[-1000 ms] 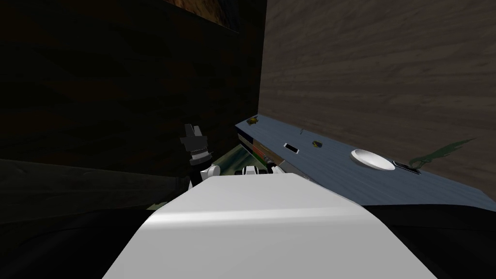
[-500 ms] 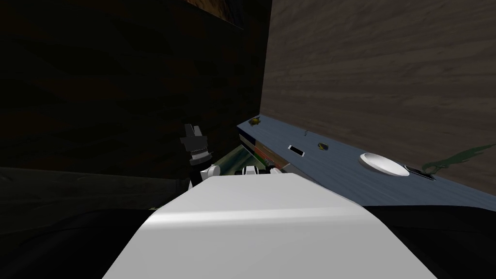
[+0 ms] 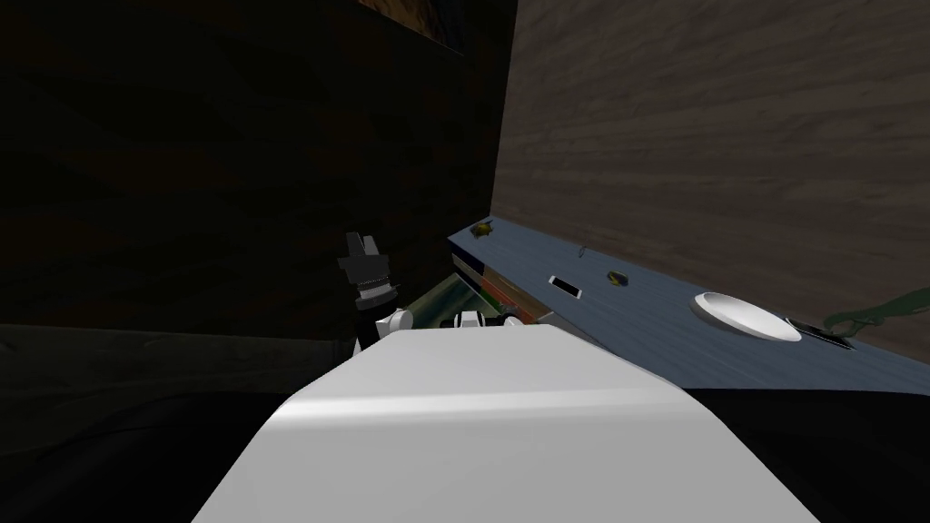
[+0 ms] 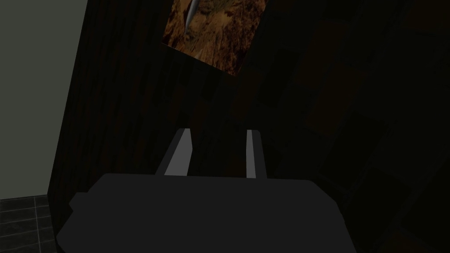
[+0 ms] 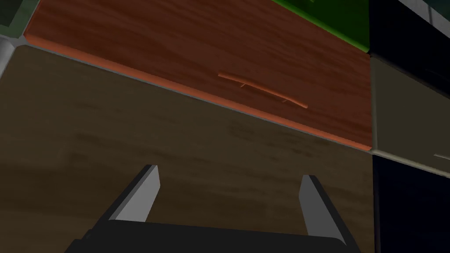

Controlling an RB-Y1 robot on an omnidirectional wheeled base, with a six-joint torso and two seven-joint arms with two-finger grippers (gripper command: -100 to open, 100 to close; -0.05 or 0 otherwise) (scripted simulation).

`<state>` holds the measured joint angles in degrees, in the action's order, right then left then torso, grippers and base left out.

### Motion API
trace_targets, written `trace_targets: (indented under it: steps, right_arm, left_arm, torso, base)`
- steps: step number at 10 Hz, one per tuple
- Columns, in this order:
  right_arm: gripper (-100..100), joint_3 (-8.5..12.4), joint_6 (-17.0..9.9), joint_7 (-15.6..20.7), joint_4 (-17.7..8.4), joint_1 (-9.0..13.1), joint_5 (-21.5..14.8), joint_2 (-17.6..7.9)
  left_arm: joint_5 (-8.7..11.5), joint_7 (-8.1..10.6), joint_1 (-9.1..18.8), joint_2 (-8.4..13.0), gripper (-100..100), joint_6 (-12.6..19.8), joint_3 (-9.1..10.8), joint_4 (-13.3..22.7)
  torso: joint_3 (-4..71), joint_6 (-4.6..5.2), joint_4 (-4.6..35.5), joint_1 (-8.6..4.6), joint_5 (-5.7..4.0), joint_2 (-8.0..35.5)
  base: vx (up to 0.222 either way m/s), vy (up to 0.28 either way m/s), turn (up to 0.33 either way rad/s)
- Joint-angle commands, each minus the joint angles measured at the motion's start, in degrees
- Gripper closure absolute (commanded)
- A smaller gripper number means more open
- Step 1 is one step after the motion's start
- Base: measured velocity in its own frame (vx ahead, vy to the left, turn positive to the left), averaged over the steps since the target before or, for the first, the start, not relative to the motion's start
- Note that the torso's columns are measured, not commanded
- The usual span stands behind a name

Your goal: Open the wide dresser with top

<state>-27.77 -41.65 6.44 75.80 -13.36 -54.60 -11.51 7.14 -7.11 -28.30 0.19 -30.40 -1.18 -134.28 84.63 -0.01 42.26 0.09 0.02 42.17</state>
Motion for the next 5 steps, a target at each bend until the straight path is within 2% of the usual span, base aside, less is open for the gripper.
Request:
trace_targets:
  steps: [1,2,3,4,5]
  right_arm:
    - [-100,-1.83,-4.24,0.43,-5.1,0.85,-4.24,-0.15]
    - [-100,-1.83,-5.73,0.43,-5.77,0.85,-4.24,-0.15]
    - [-100,-2.95,-7.69,0.7,-7.21,1.75,-6.48,-0.18]
    - [-100,-2.95,-8.82,0.7,-8.92,1.75,-6.76,-0.18]
    - [-100,-2.95,-8.82,0.7,-9.18,1.75,-6.76,-0.18]
  left_arm:
    - [0.0,0.0,0.0,0.0,0,0.0,0.0,0.0]
    - [0.0,0.0,0.0,0.0,0,0.0,0.0,0.0]
    - [0.0,0.0,0.01,0.0,0,0.0,0.0,0.0]
    - [0.0,0.0,0.01,0.0,0,0.0,0.0,0.0]
    - [0.0,0.0,0.01,0.0,0,0.0,0.0,0.0]
  torso:
    - [-0.04,0.01,0.01,-0.13,-0.02,0.09]
    - [-0.06,0.01,0.03,-0.08,-0.02,0.11]
    - [-0.12,0.01,0.05,-0.14,-0.02,0.22]
    - [-0.11,0.0,0.05,-0.14,-0.04,0.18]
    - [-0.1,0.01,0.04,-0.15,-0.03,0.17]
  base:
    - [0.093,0.092,0.014]
    - [0.06,0.08,0.005]
    - [0.061,0.066,0.013]
    - [0.053,0.057,0.007]
    - [0.021,0.03,-0.003]
